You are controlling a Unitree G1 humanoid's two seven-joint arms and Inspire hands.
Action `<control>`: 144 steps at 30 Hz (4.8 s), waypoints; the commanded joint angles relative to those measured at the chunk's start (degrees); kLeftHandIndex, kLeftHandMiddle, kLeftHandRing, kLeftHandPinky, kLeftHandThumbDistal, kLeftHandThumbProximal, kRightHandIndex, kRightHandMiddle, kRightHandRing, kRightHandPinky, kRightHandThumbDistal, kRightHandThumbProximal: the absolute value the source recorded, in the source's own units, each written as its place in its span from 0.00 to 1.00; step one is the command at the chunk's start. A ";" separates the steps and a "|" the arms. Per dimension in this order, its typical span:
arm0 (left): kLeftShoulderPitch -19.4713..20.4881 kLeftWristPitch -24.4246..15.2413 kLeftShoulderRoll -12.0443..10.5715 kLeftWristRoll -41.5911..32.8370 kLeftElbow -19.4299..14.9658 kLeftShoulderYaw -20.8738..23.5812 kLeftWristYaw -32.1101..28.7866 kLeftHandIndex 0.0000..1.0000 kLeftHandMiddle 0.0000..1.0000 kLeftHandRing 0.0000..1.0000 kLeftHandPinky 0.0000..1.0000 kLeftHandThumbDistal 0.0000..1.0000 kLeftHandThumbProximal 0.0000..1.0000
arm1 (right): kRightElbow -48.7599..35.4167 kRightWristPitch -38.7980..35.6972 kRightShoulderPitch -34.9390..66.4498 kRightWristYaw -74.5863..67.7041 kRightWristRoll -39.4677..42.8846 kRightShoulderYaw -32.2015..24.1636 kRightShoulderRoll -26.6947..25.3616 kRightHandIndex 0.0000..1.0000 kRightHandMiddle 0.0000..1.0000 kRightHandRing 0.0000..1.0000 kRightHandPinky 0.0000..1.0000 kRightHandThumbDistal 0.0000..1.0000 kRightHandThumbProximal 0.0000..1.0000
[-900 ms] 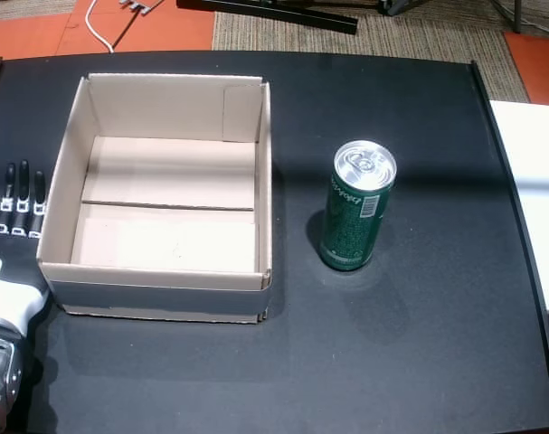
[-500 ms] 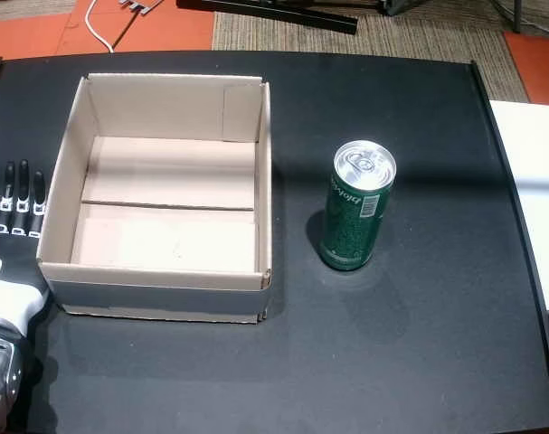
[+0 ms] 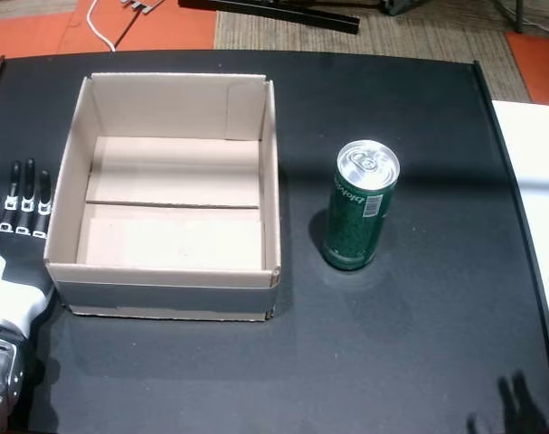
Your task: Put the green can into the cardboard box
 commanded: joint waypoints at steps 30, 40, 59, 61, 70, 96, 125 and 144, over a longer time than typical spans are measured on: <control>1.87 0.40 -0.97 1.08 1.77 -0.31 1.96 0.47 0.47 0.56 0.74 0.00 0.86 | 12.50 8.01 -31.70 44.57 16.37 -7.78 8.61 0.94 1.00 1.00 1.00 1.00 0.58; 1.93 0.51 -0.74 0.97 1.81 -0.11 1.07 0.48 0.46 0.56 0.77 0.00 0.83 | 17.13 13.08 -37.82 53.27 18.20 -7.72 11.25 0.98 1.00 1.00 1.00 1.00 0.62; 1.63 0.77 -0.30 0.84 1.73 0.29 1.75 0.47 0.48 0.60 0.79 0.00 0.85 | 23.76 21.46 -42.73 73.31 30.13 -12.95 14.46 1.00 1.00 1.00 1.00 1.00 0.58; 1.65 0.90 -0.31 0.73 1.74 0.37 1.41 0.48 0.48 0.60 0.81 0.00 0.85 | 25.04 21.78 -43.39 73.36 29.95 -13.32 14.47 1.00 1.00 1.00 1.00 1.00 0.56; 1.29 1.16 -0.25 0.29 1.76 0.91 1.64 0.47 0.48 0.59 0.78 0.00 0.83 | 32.62 22.15 -46.87 70.09 25.96 -12.64 13.59 1.00 1.00 1.00 1.00 1.00 0.60; 1.41 0.66 -0.54 0.87 1.73 0.88 1.96 0.47 0.47 0.57 0.75 0.00 0.82 | 36.28 28.10 -48.61 63.49 19.48 -9.46 16.28 1.00 1.00 1.00 1.00 1.00 0.58; 0.61 0.67 0.22 0.55 1.76 1.03 3.53 0.45 0.45 0.57 0.75 0.00 0.83 | 38.52 29.32 -53.25 66.31 22.63 -13.35 18.80 1.00 1.00 1.00 1.00 1.00 0.53; 0.85 0.41 0.57 0.48 1.68 1.41 3.23 0.46 0.46 0.57 0.77 0.00 0.82 | 38.72 30.19 -51.10 62.85 21.16 -12.82 18.70 1.00 0.94 0.91 0.89 0.87 0.35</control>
